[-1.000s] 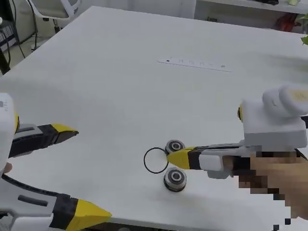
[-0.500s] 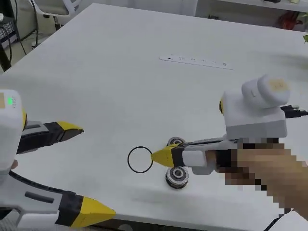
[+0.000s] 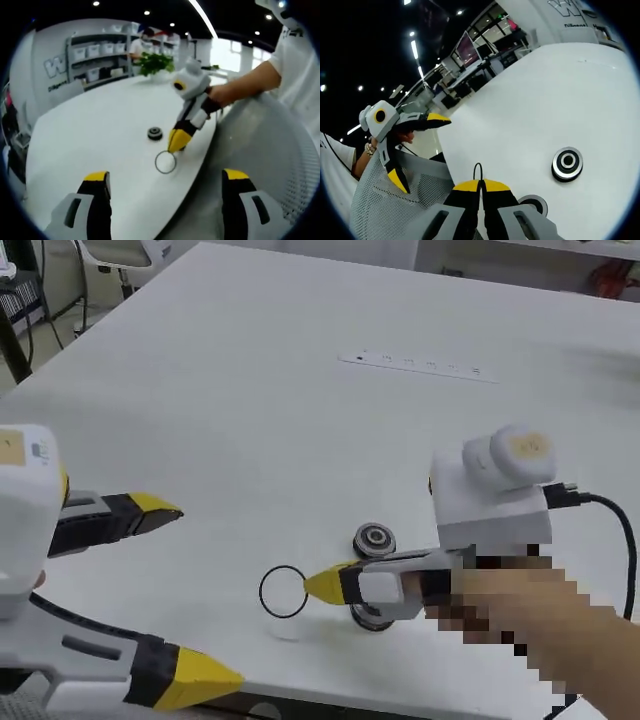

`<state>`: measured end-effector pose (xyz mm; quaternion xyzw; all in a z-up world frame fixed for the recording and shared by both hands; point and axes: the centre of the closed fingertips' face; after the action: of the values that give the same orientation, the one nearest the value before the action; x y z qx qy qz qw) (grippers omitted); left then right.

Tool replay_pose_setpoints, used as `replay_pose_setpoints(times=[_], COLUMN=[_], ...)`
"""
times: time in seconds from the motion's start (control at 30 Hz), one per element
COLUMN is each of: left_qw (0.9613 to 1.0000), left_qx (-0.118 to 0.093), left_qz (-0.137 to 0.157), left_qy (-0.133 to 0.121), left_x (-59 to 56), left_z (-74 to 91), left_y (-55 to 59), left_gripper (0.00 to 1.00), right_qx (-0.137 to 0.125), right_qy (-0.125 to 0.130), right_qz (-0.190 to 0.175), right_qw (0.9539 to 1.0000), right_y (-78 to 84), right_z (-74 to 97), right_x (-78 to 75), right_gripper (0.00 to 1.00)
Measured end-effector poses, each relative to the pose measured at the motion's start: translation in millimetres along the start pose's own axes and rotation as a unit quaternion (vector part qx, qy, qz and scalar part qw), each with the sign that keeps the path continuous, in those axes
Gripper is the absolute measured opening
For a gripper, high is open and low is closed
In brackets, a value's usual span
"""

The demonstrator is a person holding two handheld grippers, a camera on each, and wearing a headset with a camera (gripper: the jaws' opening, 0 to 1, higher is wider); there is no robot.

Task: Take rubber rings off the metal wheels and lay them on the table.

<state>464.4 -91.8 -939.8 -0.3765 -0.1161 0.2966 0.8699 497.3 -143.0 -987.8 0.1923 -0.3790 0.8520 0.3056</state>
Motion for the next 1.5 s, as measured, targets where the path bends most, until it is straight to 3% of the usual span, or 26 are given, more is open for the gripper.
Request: replay_pose_setpoints(times=[0.17, 0.53, 0.83, 0.93, 1.27, 1.5], left_qw=[1.0, 1.0, 0.9999, 1.0, 0.9999, 0.9999], left_qx=[0.005, 0.008, 0.008, -0.002, 0.006, 0.008], left_qz=[0.0, -0.003, -0.006, -0.003, -0.006, -0.009], left_qy=[-0.004, -0.005, -0.007, -0.004, -0.006, -0.004], left_x=[1.9, 2.3, 2.2, 0.8, 0.6, -0.4], left_z=[-0.1, -0.9, -1.0, -0.4, -0.8, -1.0], left_y=[2.0, 2.7, 2.3, -1.4, 0.4, 0.7], left_gripper=[0.93, 0.92, 0.93, 0.94, 0.94, 0.93], right_qx=[0.004, 0.017, 0.025, 0.017, -0.005, -0.038], right_qy=[0.013, 0.025, 0.046, 0.044, 0.057, 0.059], right_qz=[0.0, 0.02, 0.043, 0.044, 0.042, 0.037], right_qw=[0.9999, 0.9993, 0.9977, 0.9979, 0.9975, 0.9968], right_y=[3.2, 9.0, 11.3, 7.7, -2.2, -15.9], right_z=[-2.8, -9.7, -10.9, -9.6, 1.0, 17.8], right_x=[-8.0, -9.2, -13.7, -12.5, -17.9, -17.3], right_gripper=[0.0, 0.0, 0.06, 0.08, 0.11, 0.11])
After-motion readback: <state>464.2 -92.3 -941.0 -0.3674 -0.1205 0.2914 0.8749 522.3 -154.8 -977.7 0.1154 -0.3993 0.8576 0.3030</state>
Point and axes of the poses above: the centre of the closed fingertips' face, and the gripper's own axes: z roughly backward along the fingers, x roughly to its left, y roughly out of its underside, and after that the axes turned 11 degrees about x, right-handed
